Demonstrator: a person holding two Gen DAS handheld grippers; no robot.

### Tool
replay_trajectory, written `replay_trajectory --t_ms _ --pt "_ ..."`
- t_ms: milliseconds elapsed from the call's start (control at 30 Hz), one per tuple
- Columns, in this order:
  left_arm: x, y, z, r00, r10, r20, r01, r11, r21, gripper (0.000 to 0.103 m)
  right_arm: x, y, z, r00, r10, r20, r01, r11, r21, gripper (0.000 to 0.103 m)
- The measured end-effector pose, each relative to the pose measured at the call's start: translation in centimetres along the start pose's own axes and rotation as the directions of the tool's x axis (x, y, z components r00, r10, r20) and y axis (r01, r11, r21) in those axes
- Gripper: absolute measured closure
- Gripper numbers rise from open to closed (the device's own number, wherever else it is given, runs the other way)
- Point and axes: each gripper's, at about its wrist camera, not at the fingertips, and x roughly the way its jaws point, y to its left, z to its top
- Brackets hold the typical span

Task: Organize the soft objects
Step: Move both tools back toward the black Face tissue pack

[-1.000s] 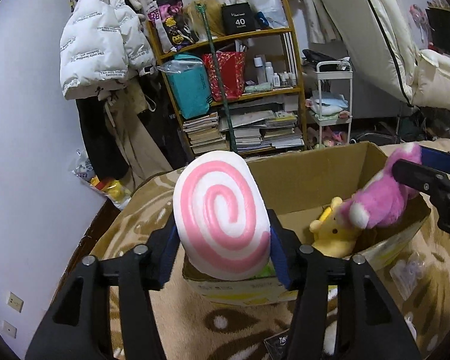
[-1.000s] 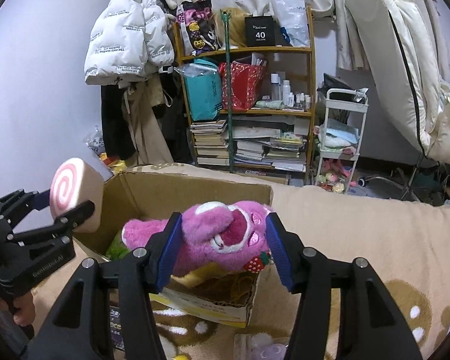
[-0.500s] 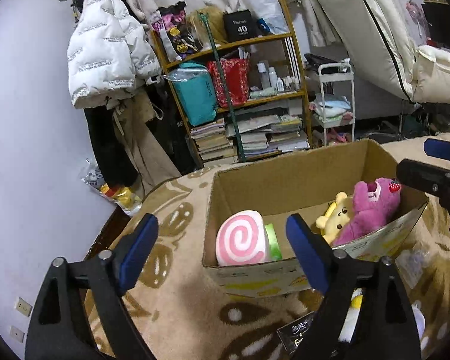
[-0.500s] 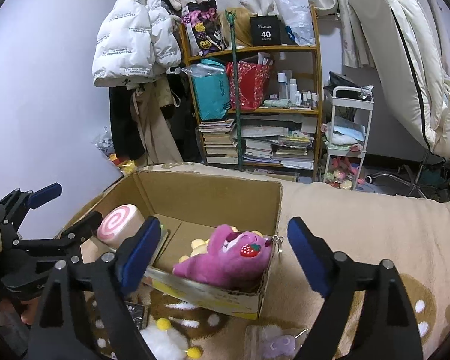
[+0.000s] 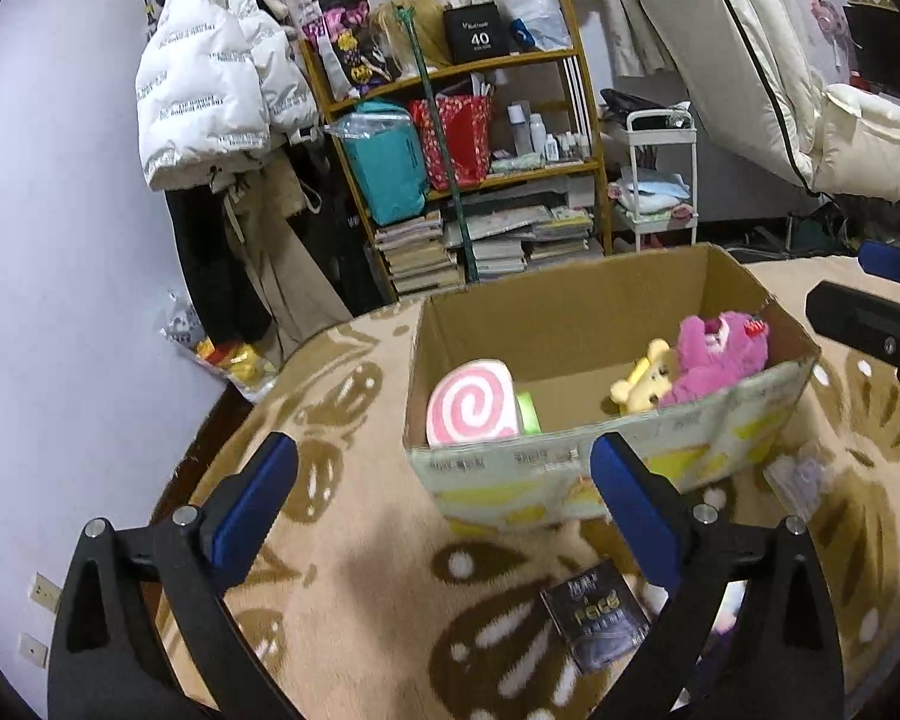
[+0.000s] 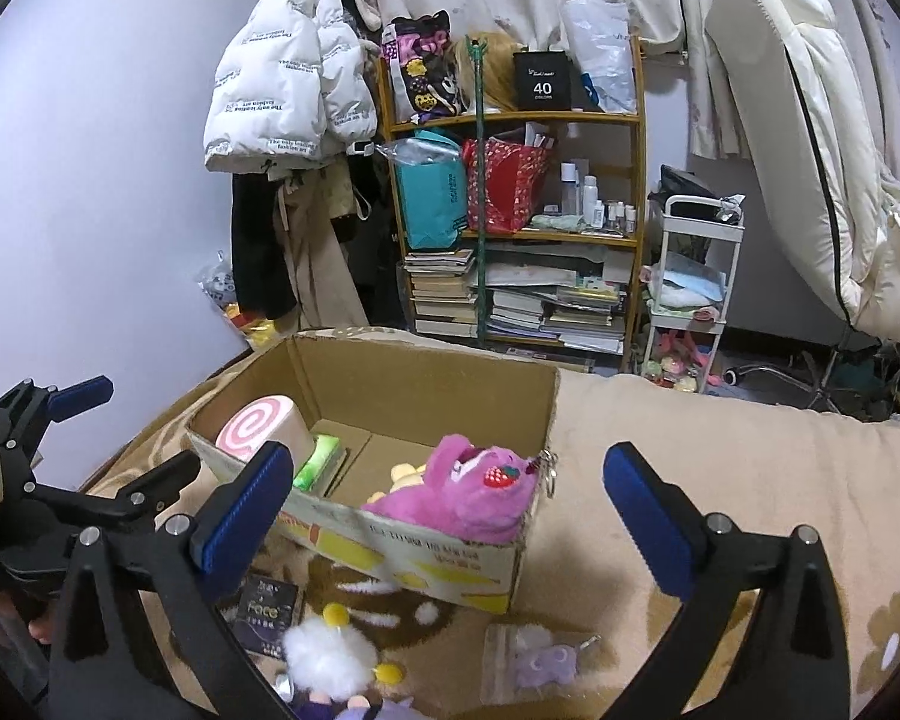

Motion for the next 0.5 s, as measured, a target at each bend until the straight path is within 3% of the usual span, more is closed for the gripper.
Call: replay_trajectory --t_ms 500 --pt "-4.5 0.9 -2.0 0.999 -0.027 -0.037 0.026 0.999 -0.045 0.006 -4.8 -1.5 -0.8 0.999 -0.051 -0.002 0.051 0.999 0.008 0.000"
